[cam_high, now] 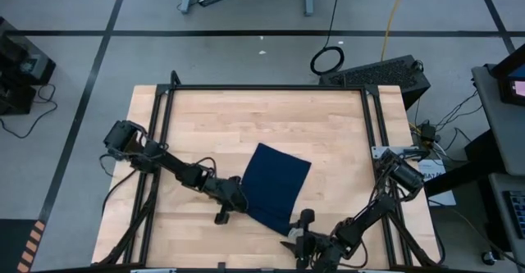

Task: Roll towel
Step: Roll the dark blue towel

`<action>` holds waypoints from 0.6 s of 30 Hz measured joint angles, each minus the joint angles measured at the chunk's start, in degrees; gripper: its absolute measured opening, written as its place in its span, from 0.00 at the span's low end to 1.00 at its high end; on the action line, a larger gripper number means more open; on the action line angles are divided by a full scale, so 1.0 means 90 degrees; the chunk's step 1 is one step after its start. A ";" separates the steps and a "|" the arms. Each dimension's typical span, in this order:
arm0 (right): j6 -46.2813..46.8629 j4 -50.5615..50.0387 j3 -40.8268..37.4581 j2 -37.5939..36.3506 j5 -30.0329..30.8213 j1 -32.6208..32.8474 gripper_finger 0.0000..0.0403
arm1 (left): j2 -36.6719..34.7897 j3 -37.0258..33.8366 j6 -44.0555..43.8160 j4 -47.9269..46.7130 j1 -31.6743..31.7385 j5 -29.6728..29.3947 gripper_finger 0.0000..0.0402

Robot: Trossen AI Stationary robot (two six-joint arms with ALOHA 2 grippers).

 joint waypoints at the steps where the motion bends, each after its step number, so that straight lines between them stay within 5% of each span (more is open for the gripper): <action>1: 0.0109 -0.0025 0.0000 0.0032 0.0030 0.0021 0.65 | 0.0000 0.0000 -0.0112 0.0000 0.0056 0.0139 0.07; 18: 0.1643 -0.0149 0.0005 0.0446 0.0174 -0.0228 0.47 | 0.0000 -0.0010 -0.1443 -0.0097 0.0632 0.1434 0.07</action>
